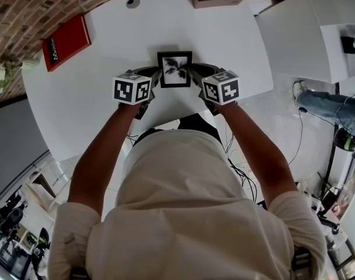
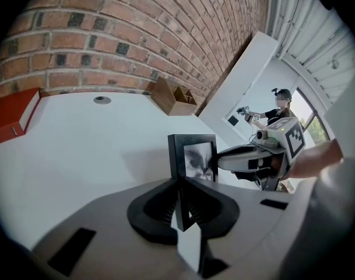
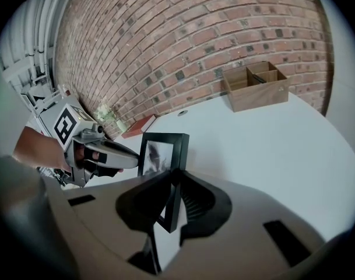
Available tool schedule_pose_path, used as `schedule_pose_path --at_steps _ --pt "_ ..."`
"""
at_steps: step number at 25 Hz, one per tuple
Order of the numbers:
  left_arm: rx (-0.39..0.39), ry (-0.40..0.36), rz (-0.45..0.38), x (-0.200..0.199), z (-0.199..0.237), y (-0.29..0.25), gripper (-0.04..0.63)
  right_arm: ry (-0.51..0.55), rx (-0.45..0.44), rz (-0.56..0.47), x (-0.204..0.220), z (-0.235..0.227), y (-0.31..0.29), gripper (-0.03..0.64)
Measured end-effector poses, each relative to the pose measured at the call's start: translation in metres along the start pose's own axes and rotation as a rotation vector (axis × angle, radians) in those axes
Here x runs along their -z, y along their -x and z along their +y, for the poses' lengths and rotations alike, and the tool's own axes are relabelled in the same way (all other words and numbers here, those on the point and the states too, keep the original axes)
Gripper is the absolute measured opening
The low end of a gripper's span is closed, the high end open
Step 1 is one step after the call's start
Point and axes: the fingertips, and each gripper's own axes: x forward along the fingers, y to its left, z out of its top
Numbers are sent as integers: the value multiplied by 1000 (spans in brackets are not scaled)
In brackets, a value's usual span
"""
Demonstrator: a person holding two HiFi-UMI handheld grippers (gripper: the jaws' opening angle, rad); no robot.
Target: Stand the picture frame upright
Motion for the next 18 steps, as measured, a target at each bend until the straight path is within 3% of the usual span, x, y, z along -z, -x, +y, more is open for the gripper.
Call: schedule_pose_path --at_steps 18 --pt "-27 -88 -31 -34 -22 -17 21 92 0 -58 -25 -30 23 51"
